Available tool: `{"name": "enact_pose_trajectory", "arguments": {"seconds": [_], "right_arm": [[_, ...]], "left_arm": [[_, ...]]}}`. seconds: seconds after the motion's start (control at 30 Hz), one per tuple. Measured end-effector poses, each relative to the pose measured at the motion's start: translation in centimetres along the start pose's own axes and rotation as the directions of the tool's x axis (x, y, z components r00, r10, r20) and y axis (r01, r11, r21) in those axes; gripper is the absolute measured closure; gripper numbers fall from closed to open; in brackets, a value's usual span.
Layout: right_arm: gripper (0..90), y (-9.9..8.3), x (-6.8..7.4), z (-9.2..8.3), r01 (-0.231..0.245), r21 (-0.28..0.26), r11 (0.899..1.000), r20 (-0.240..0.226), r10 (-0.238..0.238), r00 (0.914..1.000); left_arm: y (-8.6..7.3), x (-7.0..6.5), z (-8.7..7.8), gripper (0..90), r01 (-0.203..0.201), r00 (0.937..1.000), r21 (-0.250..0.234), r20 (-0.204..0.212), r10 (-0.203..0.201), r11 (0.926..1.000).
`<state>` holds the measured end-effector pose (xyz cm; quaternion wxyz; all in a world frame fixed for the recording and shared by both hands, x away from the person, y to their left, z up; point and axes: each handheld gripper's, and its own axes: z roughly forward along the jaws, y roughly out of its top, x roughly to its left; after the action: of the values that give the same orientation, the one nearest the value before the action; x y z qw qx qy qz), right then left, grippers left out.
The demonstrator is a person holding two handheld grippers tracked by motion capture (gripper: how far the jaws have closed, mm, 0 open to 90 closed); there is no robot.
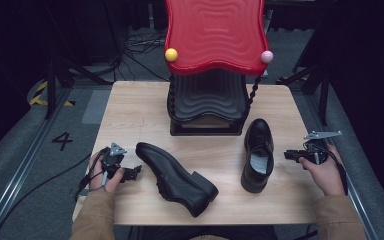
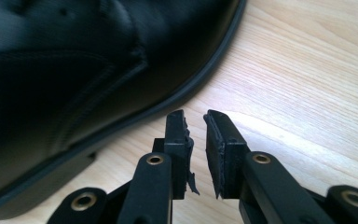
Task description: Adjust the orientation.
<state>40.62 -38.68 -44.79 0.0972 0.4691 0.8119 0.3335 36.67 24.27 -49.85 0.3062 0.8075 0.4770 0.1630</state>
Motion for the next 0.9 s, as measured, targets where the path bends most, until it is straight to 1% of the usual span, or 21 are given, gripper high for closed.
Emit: {"name": "enact_pose_trajectory", "arguments": {"seconds": [0.03, 0.07, 0.13, 0.23, 0.33, 0.4, 0.43, 0.47, 0.53, 0.73, 0.9], "right_arm": [[80.1, 0.0, 0.1, -0.1, 0.004, -0.010, 1.000, -0.007, -0.004, 1.0000], [81.4, 0.1, 0.2, -0.3, 0.012, -0.007, 1.000, -0.017, -0.012, 0.9998], [83.0, 0.1, 0.4, -0.6, 0.022, 0.001, 1.000, -0.016, -0.022, 0.9996], [85.9, 0.3, 0.7, -1.1, 0.023, 0.003, 1.000, -0.026, -0.023, 0.9994], [87.9, 0.9, 1.4, -2.0, 0.042, -0.003, 0.999, -0.036, -0.042, 0.9984], [88.9, 1.3, 2.0, -2.7, 0.054, -0.014, 0.998, -0.058, -0.055, 0.9968], [88.9, 1.3, 2.0, -2.7, 0.054, -0.014, 0.998, -0.058, -0.055, 0.9968], [89.3, 1.6, 2.3, -3.1, 0.060, -0.017, 0.998, -0.074, -0.061, 0.9953], [89.5, 2.1, 3.0, -3.8, 0.073, -0.023, 0.997, -0.091, -0.075, 0.9931], [89.6, 3.1, 4.7, -4.7, 0.106, -0.033, 0.994, -0.134, -0.109, 0.9849], [89.8, 4.3, 6.8, -4.9, 0.153, -0.044, 0.987, -0.179, -0.159, 0.9710]], "left_arm": [[0.0, 0.0, 0.0, 0.1, 0.000, 1.0000, 0.000, 0.001, 0.000, 1.0000], [0.0, 0.0, 0.0, 0.0, -0.001, 1.0000, 0.000, 0.001, 0.001, 1.0000], [0.0, 0.0, 0.0, 0.0, 0.000, 1.0000, 0.000, 0.002, 0.000, 1.0000], [0.0, 0.0, 0.0, 0.0, 0.000, 1.0000, 0.000, 0.002, 0.000, 1.0000], [0.0, 0.0, 0.0, 0.0, -0.001, 1.0000, 0.000, 0.001, 0.001, 1.0000], [0.0, 0.0, 0.0, 0.0, 0.000, 1.0000, 0.000, 0.002, 0.000, 1.0000], [0.0, 0.0, 0.0, 0.0, 0.000, 1.0000, 0.000, 0.001, 0.000, 1.0000], [0.0, 0.0, 0.0, 0.0, 0.000, 1.0000, 0.000, 0.002, 0.000, 1.0000], [0.0, 0.0, 0.0, 0.0, 0.000, 1.0000, 0.000, 0.002, 0.000, 1.0000], [0.0, 0.0, 0.0, 0.0, 0.001, 1.0000, 0.000, 0.002, -0.001, 1.0000], [0.0, 0.0, 0.0, 0.0, 0.001, 1.0000, 0.000, 0.002, -0.001, 1.0000]]}}
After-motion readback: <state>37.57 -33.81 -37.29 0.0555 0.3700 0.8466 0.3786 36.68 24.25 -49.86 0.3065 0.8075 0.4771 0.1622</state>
